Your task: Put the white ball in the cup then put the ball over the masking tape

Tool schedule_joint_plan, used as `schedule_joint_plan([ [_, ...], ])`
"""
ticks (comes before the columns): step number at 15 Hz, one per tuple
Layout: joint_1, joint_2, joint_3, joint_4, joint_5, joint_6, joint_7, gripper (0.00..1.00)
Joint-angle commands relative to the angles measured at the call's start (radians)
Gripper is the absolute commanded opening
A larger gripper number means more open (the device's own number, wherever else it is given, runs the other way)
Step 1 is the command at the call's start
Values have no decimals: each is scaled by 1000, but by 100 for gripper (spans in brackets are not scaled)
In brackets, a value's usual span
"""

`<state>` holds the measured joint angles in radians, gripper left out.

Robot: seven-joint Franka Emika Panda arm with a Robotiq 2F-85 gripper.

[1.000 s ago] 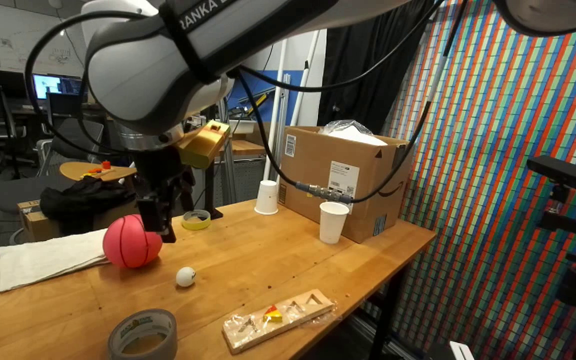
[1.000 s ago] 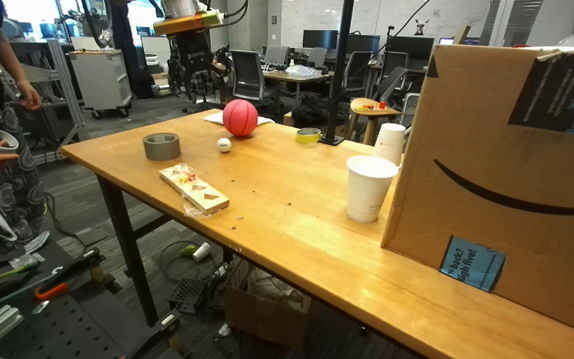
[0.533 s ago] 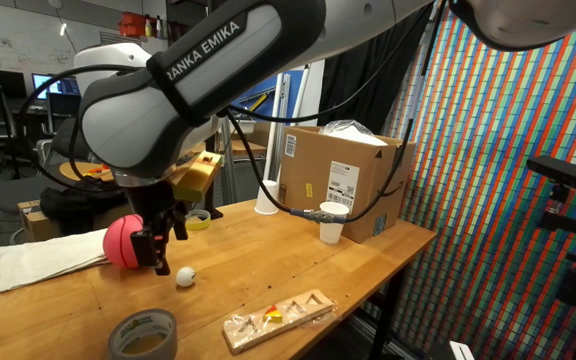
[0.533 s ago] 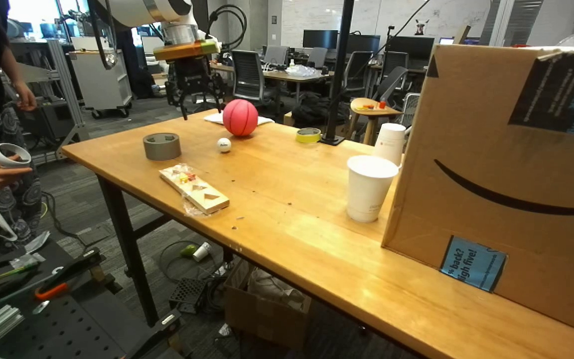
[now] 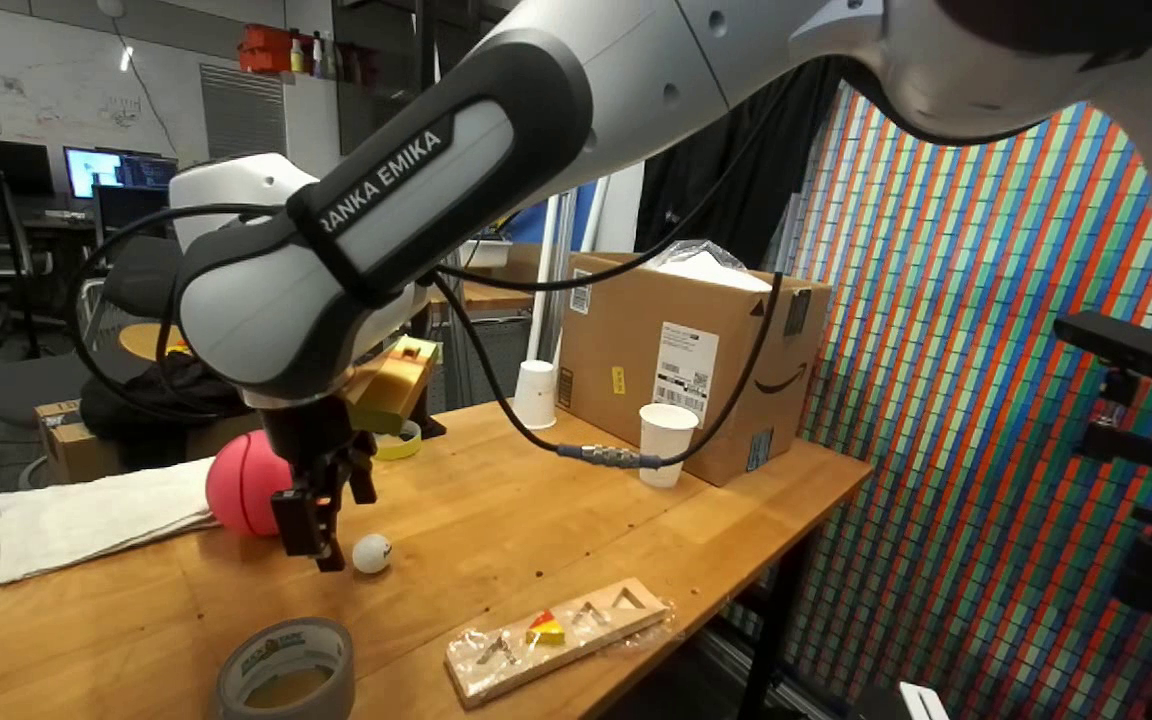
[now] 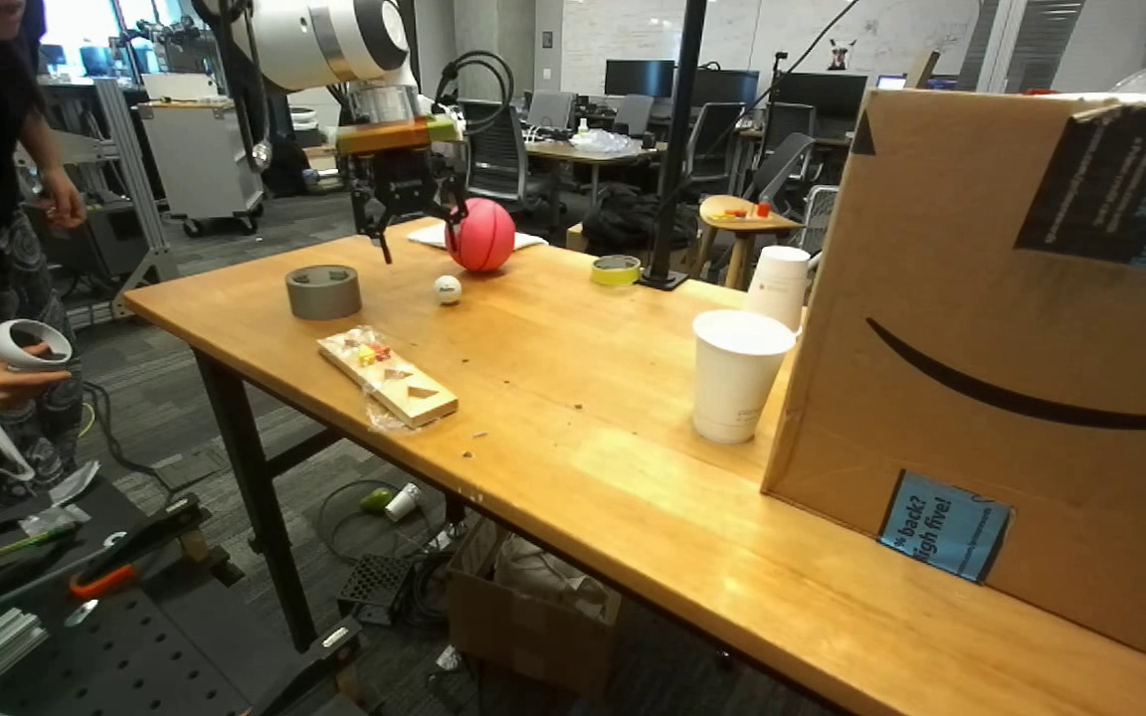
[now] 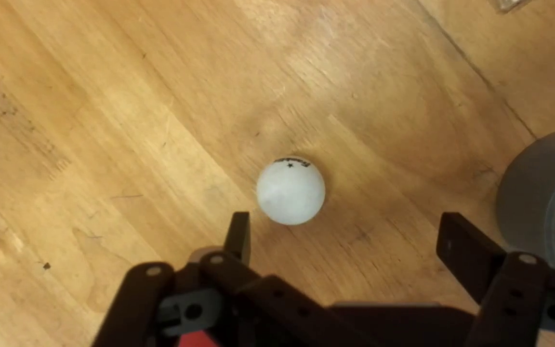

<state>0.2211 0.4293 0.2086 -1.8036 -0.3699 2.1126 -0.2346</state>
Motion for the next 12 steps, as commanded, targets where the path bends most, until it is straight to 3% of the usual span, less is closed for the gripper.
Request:
schedule_joint_plan([
  [1,3,60,-24,74,5,-9,-42,100],
  [8,-2,115,-48,100,11,-20,-51,100],
  [9,-3,117,-50,101,12,-20,-50,75],
  [10,-3,120,-50,103,14,-19,-50,74],
  [12,-3,120,-49,106,15,-22,-50,58],
])
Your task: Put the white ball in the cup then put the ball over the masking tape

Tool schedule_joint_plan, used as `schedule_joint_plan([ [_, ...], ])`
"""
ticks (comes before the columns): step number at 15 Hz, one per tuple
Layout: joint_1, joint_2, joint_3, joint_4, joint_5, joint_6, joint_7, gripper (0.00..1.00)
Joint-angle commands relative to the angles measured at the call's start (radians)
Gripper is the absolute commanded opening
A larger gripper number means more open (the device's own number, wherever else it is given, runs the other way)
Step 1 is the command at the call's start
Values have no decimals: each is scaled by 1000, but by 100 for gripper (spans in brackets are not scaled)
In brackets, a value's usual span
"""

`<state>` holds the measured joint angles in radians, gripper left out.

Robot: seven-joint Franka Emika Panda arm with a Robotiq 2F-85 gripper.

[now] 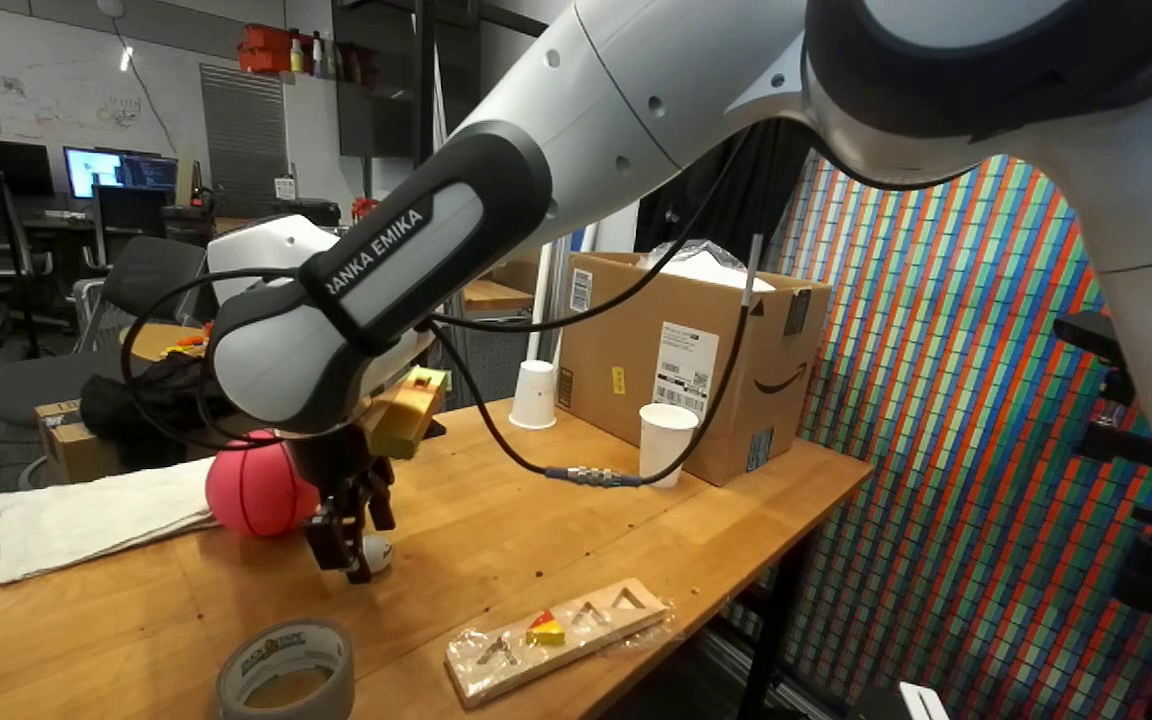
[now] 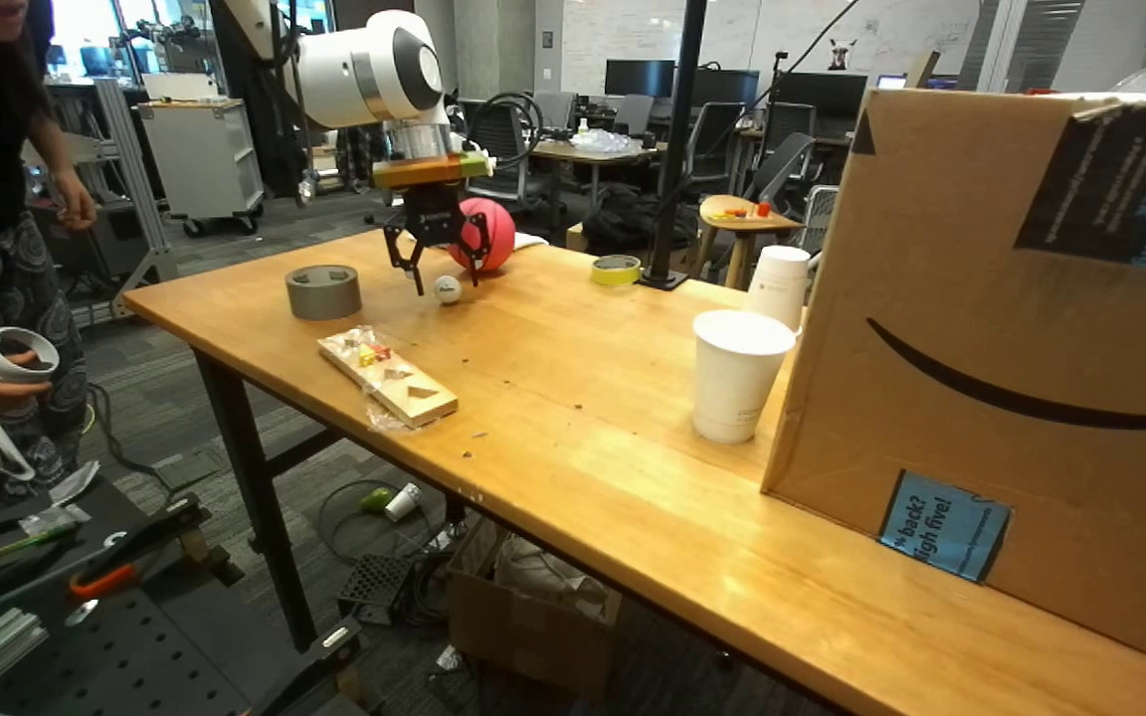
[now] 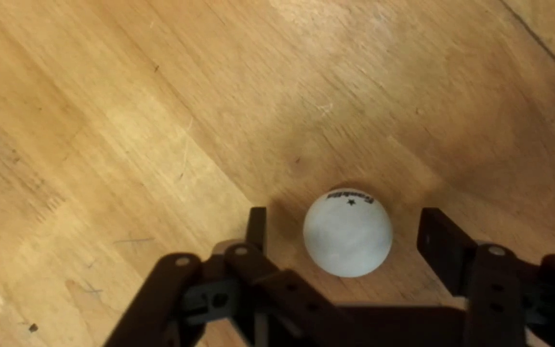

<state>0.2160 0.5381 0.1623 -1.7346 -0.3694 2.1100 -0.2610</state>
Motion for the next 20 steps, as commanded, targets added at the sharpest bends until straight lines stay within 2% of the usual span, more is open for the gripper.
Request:
schedule_joint_plan([
  [1,4,12,-3,38,14,-19,-22,51],
  [5,6,5,-2,38,16,-22,-16,20],
  [12,-8,-63,-23,27,4,-35,-6,22],
  [20,-85,-207,-81,1,0,-75,-5,22],
])
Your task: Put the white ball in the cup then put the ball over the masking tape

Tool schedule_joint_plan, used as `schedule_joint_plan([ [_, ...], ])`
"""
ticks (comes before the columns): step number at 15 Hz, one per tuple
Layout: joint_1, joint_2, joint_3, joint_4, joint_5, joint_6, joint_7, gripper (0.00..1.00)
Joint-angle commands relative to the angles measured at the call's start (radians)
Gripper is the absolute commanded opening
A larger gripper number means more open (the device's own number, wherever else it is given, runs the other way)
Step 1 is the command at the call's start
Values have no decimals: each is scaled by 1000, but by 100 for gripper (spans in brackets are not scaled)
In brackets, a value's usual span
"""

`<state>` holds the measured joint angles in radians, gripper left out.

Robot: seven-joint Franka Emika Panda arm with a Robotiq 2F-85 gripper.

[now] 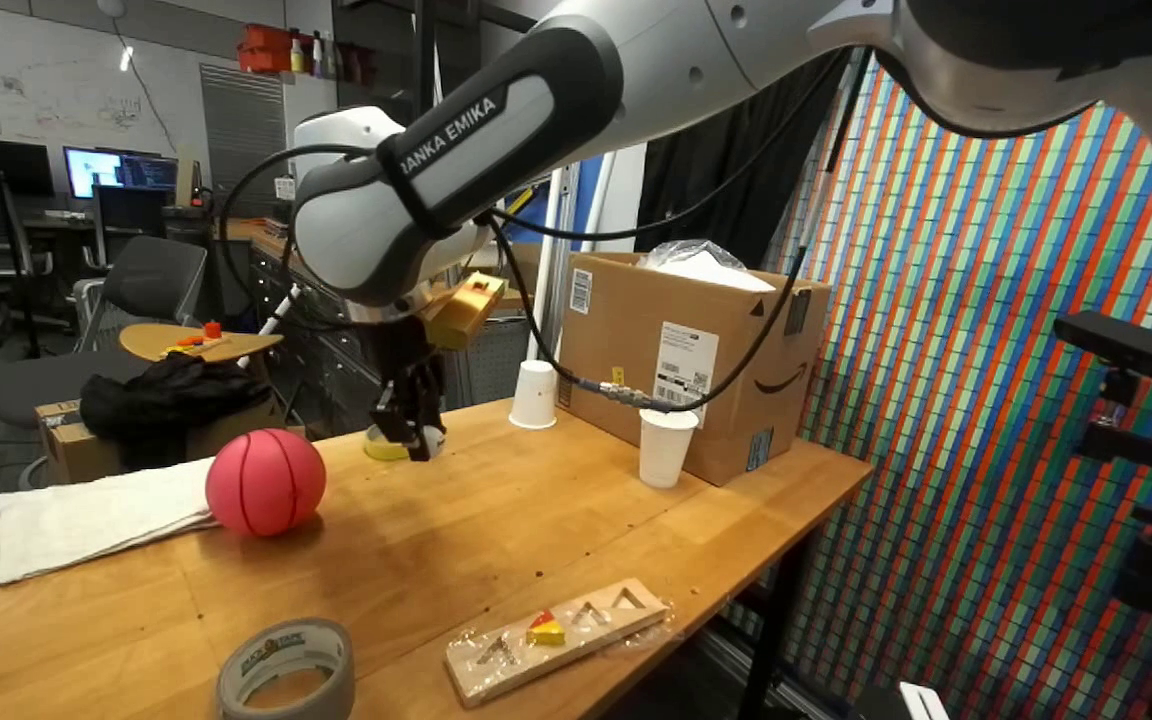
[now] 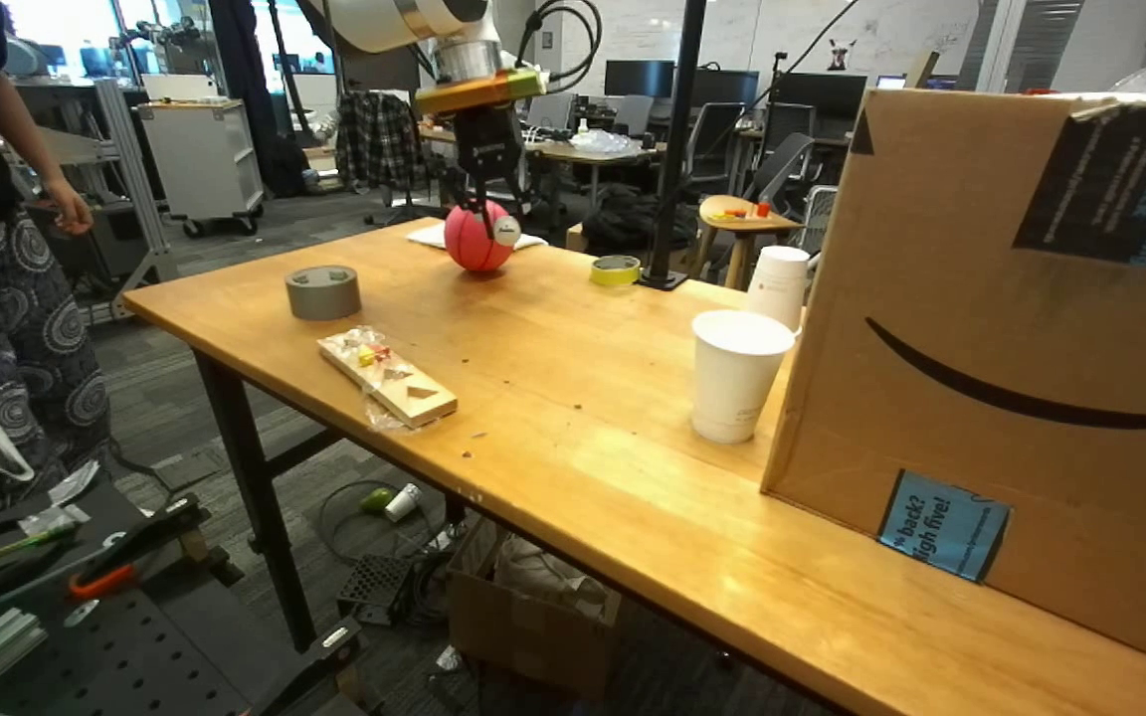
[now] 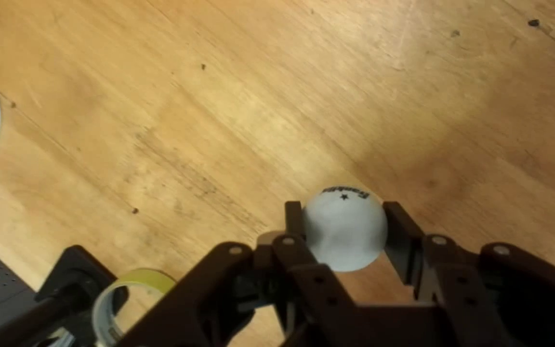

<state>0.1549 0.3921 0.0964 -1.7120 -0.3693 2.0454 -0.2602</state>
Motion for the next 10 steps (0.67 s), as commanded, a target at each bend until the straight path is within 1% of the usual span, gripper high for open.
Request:
schedule_joint_plan([
  [1,-33,-64,-23,-16,-5,-10,-6,22],
  [5,-103,-61,-60,-7,0,13,-59,22],
  [10,-212,-38,-123,9,0,50,-158,22],
])
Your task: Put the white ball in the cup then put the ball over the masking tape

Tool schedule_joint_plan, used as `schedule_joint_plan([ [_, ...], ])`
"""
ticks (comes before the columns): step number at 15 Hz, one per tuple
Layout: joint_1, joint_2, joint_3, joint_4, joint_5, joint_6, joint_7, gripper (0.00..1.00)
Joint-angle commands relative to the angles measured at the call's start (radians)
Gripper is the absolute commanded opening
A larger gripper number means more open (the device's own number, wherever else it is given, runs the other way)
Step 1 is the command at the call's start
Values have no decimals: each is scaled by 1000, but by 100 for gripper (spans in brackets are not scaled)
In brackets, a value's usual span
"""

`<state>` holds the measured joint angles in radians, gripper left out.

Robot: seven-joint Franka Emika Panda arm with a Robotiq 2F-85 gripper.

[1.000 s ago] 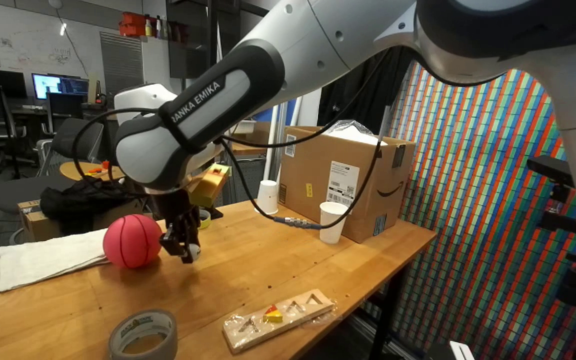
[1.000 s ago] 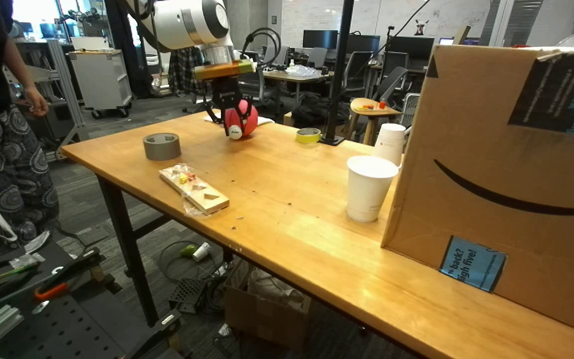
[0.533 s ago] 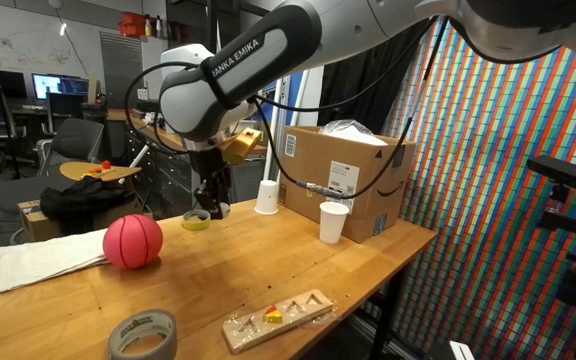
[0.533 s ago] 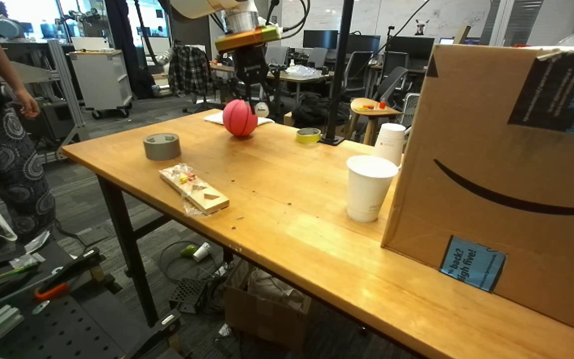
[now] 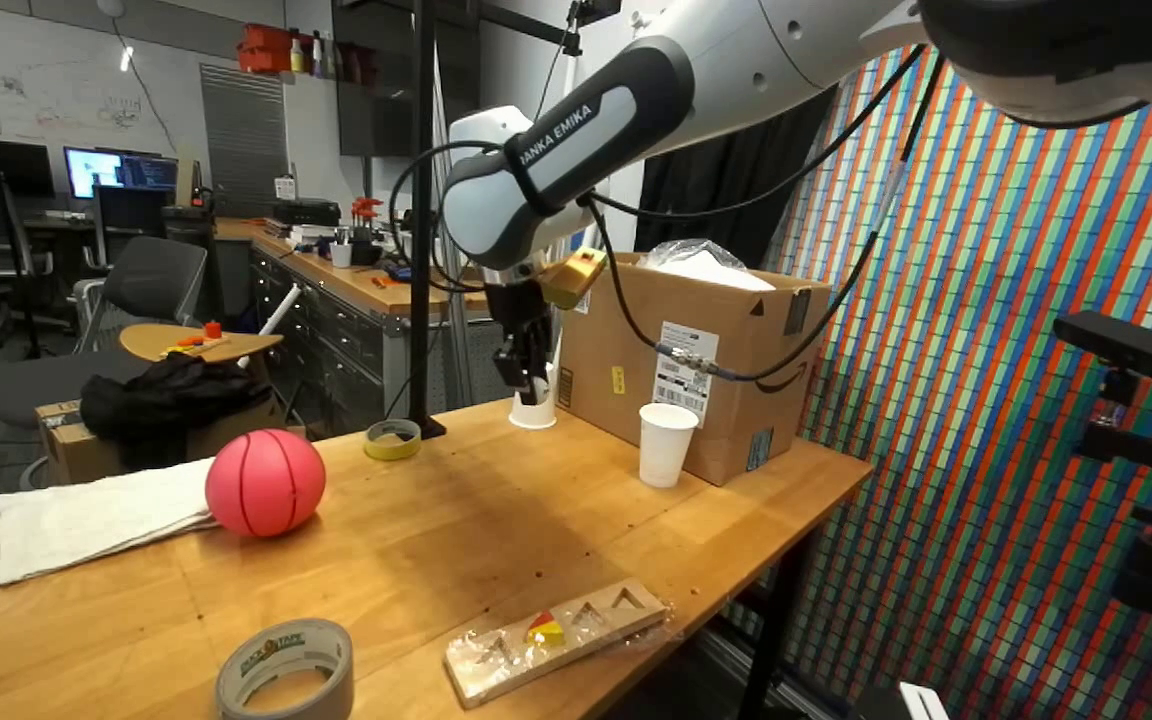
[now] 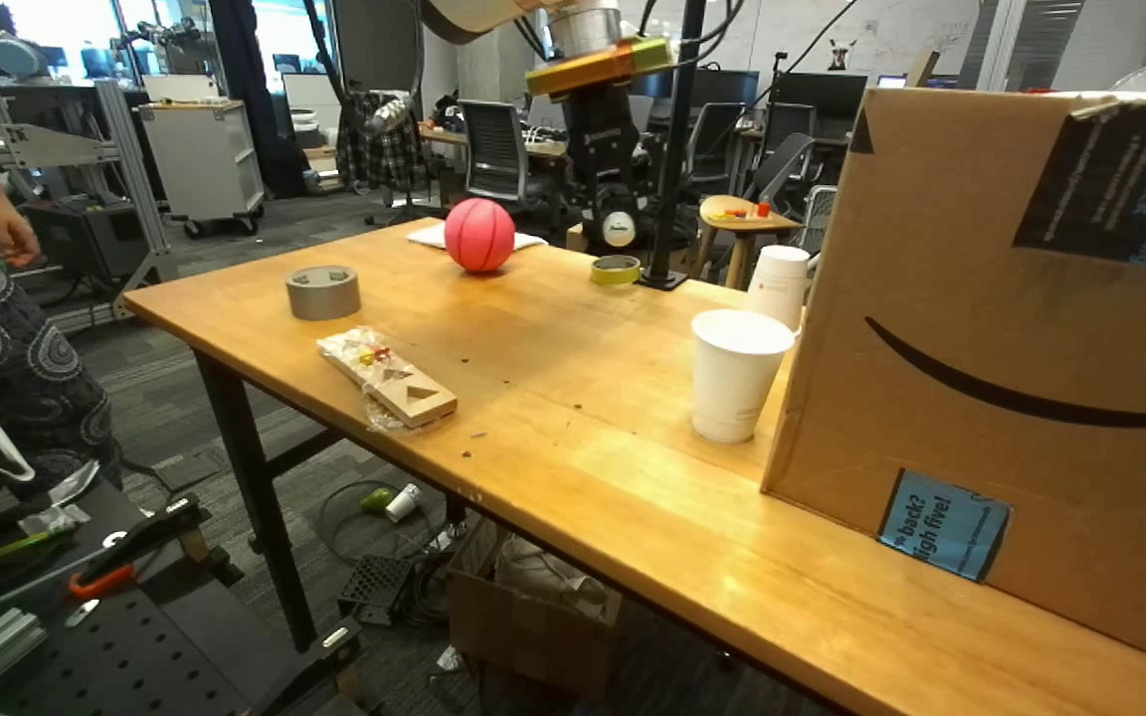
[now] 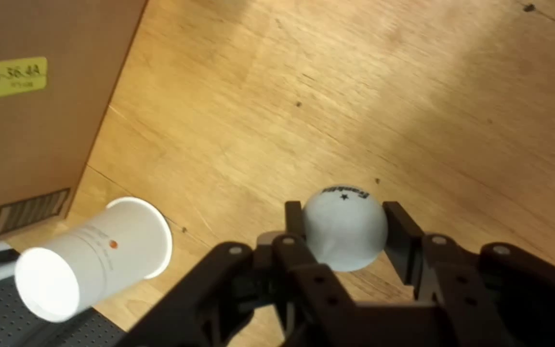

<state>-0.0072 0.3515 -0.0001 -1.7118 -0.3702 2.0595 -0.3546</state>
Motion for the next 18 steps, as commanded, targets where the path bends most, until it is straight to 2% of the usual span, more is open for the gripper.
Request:
schedule_joint_plan([
  [1,-71,8,-39,16,3,48,-82,22],
  [8,-154,-9,-89,-29,-33,69,-191,22],
  [15,-121,-129,-97,-93,-293,67,-348,21],
  [18,-121,-160,-92,-117,-349,58,-400,21],
])
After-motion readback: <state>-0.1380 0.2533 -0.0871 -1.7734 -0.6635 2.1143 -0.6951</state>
